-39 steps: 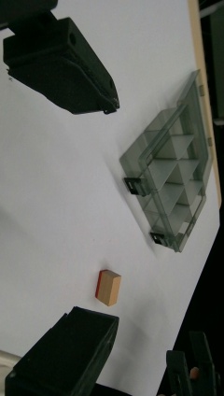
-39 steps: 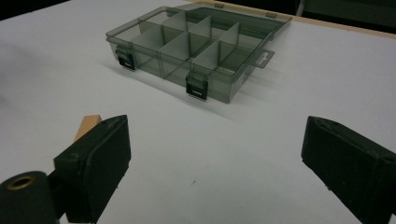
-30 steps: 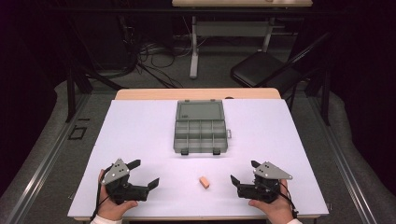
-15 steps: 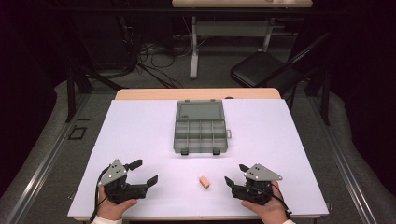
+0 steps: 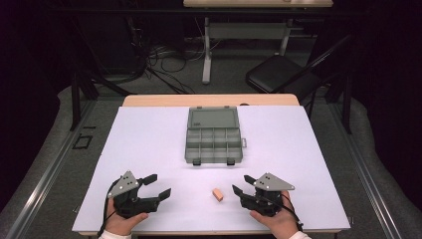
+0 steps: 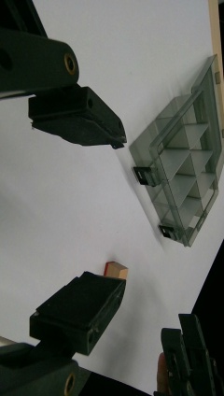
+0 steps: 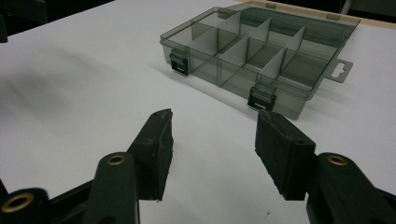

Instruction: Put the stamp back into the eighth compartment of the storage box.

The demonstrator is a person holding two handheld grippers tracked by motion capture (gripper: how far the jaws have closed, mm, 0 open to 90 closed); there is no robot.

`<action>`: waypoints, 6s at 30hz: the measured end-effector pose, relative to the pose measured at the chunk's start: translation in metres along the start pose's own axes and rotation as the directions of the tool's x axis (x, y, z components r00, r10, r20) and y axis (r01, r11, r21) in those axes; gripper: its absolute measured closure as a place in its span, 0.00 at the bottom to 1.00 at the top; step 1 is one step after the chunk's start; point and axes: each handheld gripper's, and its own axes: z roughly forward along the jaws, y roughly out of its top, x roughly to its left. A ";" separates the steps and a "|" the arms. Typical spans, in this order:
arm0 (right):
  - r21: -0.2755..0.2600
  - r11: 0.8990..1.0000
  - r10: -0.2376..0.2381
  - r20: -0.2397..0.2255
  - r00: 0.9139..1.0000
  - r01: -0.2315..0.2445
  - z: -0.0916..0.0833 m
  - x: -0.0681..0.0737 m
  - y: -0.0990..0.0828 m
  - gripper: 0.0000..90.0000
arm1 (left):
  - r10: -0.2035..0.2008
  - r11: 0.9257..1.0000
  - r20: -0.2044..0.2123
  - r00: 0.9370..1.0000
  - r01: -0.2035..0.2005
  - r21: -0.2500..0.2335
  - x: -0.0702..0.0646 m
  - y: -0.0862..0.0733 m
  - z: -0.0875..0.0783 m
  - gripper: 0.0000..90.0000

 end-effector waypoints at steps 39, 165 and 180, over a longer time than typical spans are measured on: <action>0.186 0.982 0.003 -0.012 1.000 -0.001 0.044 0.037 0.001 0.59 | -0.074 0.997 -0.002 0.997 0.074 0.013 0.001 -0.006 0.001 0.45; 0.115 0.992 0.044 0.084 0.996 -0.054 0.028 -0.007 0.049 0.84 | -0.052 0.997 -0.106 0.993 0.058 0.054 0.016 -0.009 0.005 0.35; 0.107 0.992 0.054 0.103 0.993 -0.065 0.034 -0.027 0.073 0.84 | -0.064 0.997 -0.129 0.990 0.068 0.030 0.021 -0.010 0.002 0.36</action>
